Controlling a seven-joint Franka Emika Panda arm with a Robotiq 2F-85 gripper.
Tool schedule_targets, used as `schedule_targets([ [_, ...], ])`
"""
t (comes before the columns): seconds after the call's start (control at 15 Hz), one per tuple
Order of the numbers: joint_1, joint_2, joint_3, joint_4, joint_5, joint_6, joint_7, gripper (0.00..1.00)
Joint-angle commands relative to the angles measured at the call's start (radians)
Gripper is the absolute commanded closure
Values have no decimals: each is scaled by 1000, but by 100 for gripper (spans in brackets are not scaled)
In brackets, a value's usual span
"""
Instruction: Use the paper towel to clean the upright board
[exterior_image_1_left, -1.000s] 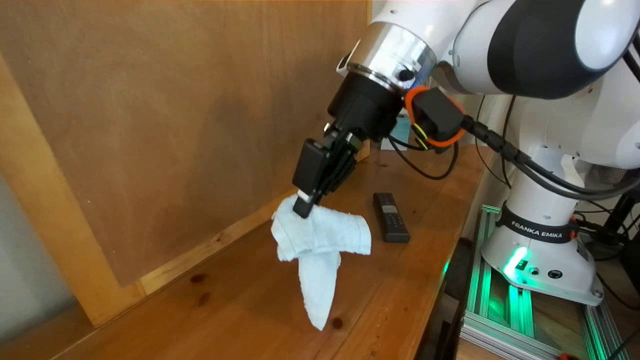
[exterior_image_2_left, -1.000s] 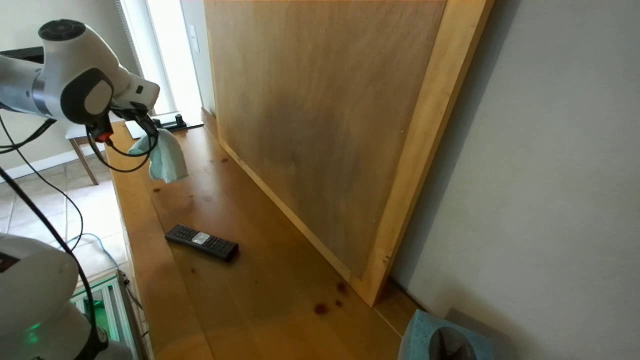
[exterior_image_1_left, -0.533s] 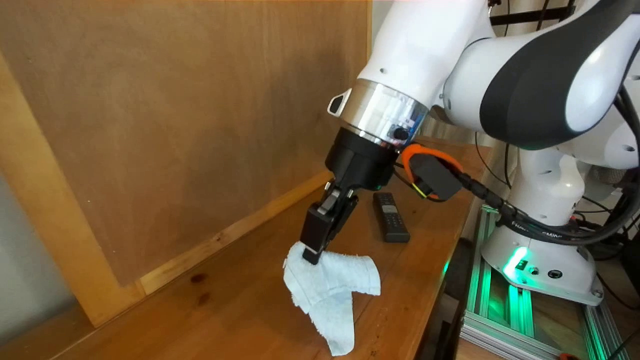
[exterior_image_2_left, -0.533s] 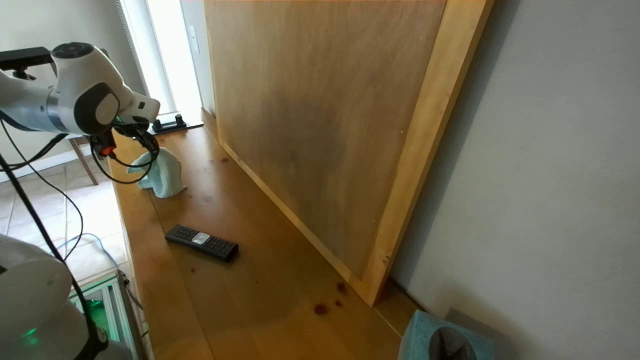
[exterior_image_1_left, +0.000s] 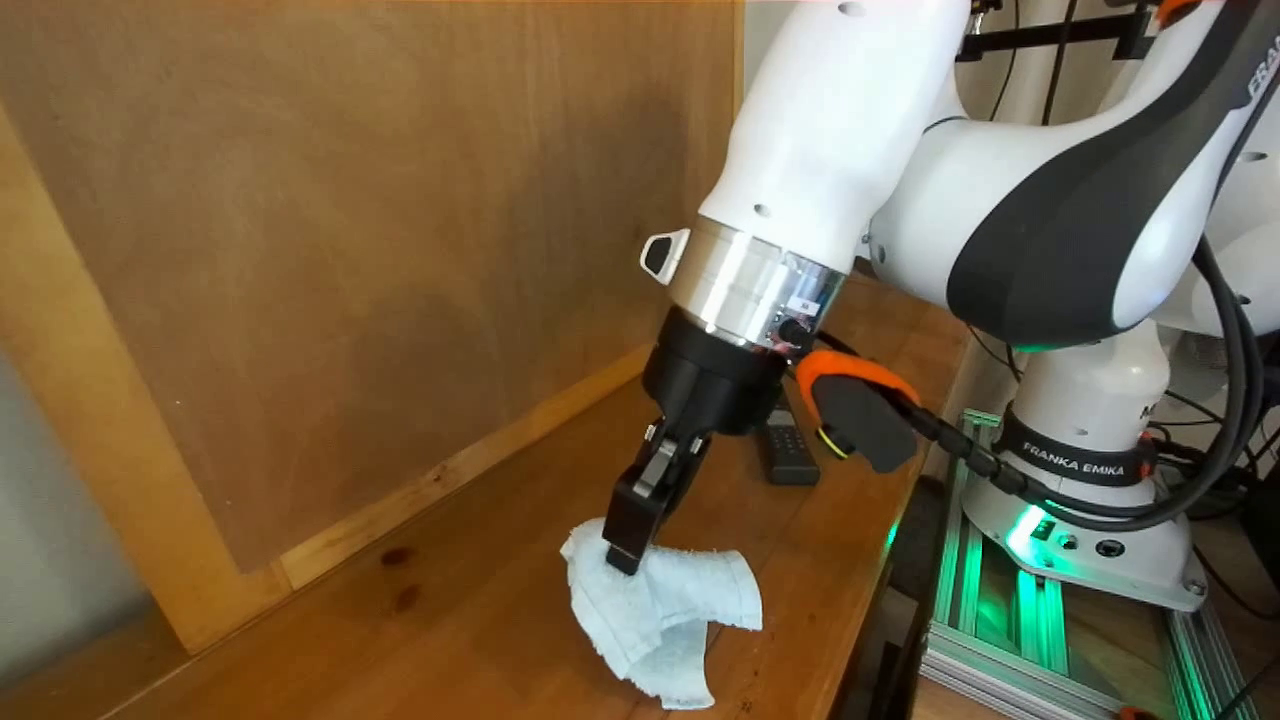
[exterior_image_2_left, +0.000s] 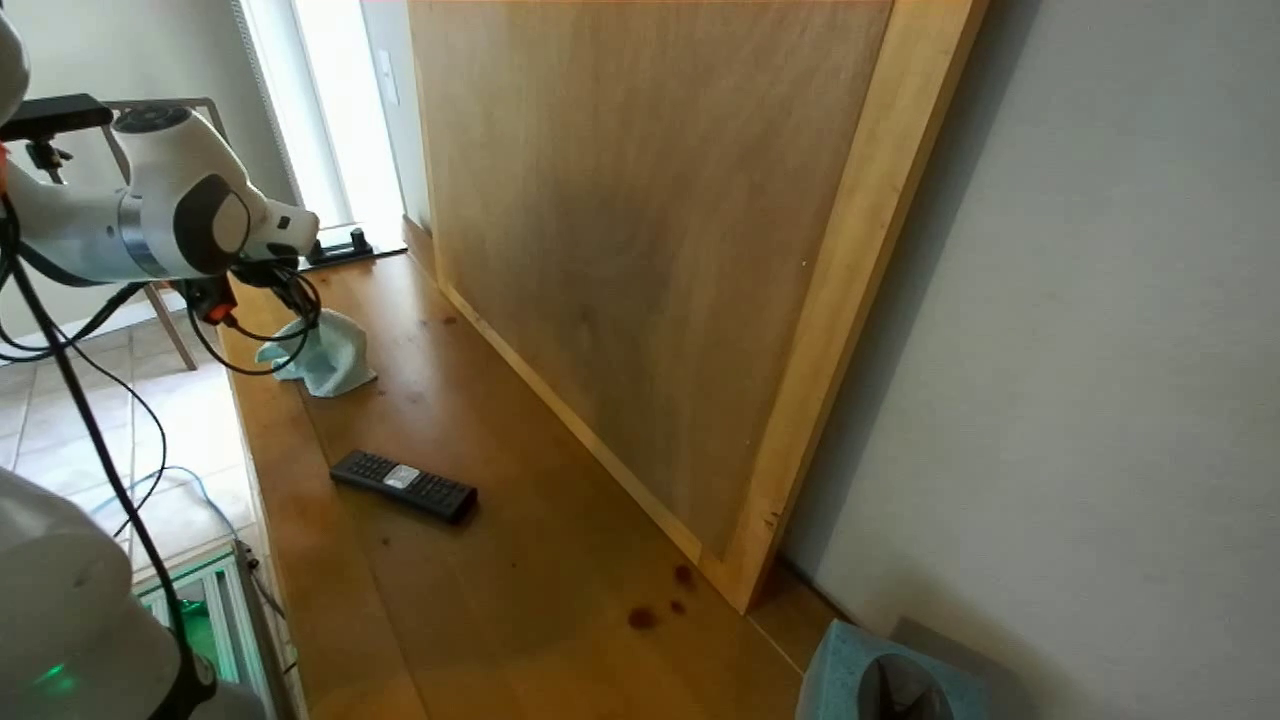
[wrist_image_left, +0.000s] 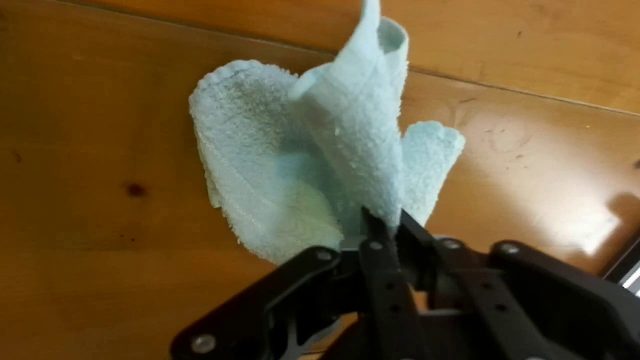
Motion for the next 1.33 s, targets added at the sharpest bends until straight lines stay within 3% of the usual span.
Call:
schedule_targets([
  [0.0, -26, 41, 17, 41, -72, -23, 39, 60],
  [0.4, -44, 11, 8, 68, -125, -56, 47, 19],
  [0.6, -39, -25, -3, 93, -91, -201, 35, 0],
  [0.93, -57, -131, -24, 150, -79, -547, -21, 0],
  [1.27, -73, -218, -43, 199, -72, -727, -79, 0],
])
